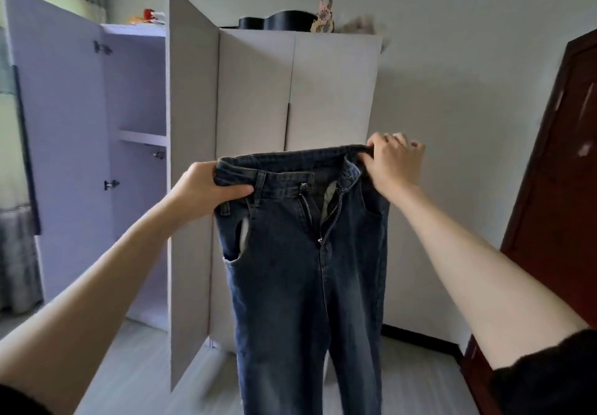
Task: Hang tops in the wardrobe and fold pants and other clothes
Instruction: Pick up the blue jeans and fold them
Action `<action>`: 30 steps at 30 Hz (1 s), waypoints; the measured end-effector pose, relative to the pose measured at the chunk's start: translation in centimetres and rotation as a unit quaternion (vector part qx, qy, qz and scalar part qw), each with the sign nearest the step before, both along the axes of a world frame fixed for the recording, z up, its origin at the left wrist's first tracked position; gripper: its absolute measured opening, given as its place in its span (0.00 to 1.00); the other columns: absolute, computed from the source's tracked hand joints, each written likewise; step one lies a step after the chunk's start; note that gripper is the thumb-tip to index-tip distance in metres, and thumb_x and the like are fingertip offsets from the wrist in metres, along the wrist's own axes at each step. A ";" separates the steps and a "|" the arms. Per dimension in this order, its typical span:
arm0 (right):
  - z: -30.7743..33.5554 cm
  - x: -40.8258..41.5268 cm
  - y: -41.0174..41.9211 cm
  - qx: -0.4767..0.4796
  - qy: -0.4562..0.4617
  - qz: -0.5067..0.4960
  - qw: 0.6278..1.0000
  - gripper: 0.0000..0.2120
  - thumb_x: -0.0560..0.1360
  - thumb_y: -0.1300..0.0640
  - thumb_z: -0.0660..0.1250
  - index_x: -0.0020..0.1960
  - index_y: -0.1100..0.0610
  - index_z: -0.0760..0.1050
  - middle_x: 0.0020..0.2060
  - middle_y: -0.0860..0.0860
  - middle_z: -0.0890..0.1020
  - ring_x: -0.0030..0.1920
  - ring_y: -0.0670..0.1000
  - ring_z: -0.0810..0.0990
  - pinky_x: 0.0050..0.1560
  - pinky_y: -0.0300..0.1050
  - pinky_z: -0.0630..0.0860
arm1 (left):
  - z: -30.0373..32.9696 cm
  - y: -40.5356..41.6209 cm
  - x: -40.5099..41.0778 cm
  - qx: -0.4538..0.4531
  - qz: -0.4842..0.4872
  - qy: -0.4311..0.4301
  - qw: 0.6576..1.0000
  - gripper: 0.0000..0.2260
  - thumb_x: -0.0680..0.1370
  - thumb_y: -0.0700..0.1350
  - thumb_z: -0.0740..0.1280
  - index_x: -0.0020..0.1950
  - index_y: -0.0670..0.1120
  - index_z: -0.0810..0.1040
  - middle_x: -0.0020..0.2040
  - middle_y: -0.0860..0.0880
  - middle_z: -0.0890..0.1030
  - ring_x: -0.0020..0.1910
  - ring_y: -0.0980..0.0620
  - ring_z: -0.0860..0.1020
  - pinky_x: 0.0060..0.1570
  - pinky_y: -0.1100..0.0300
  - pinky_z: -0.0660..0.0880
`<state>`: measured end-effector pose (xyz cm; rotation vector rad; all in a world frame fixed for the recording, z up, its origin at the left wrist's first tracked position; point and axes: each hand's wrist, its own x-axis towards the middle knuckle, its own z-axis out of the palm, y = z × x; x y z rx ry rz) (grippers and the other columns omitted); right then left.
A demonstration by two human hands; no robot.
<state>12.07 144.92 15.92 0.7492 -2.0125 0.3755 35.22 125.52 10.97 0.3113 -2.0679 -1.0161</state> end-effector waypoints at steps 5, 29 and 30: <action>-4.4 5.0 -10.4 0.058 -0.049 0.152 0.986 0.14 0.78 0.48 0.63 0.56 0.57 0.73 0.55 0.54 0.78 0.58 0.56 0.72 0.54 0.50 0.66 | -5.2 -4.5 8.8 0.102 0.063 -0.008 0.993 0.10 0.70 0.40 0.74 0.43 0.54 0.80 0.36 0.61 0.83 0.35 0.67 0.79 0.36 0.75 0.72; -37.8 41.9 -48.1 0.337 -0.096 0.440 0.827 0.14 0.78 0.50 0.62 0.57 0.59 0.74 0.56 0.54 0.77 0.61 0.55 0.71 0.58 0.50 0.64 | -36.3 -17.3 45.8 0.280 0.517 -0.163 0.792 0.10 0.69 0.42 0.75 0.49 0.45 0.82 0.44 0.45 0.84 0.47 0.48 0.81 0.50 0.52 0.76; -39.2 42.5 -50.2 0.335 -0.116 0.456 0.816 0.14 0.78 0.50 0.62 0.58 0.58 0.74 0.58 0.54 0.76 0.62 0.55 0.70 0.61 0.50 0.63 | -37.7 -19.2 45.8 0.270 0.554 -0.173 0.769 0.11 0.69 0.43 0.75 0.51 0.45 0.81 0.46 0.45 0.84 0.48 0.47 0.81 0.50 0.52 0.75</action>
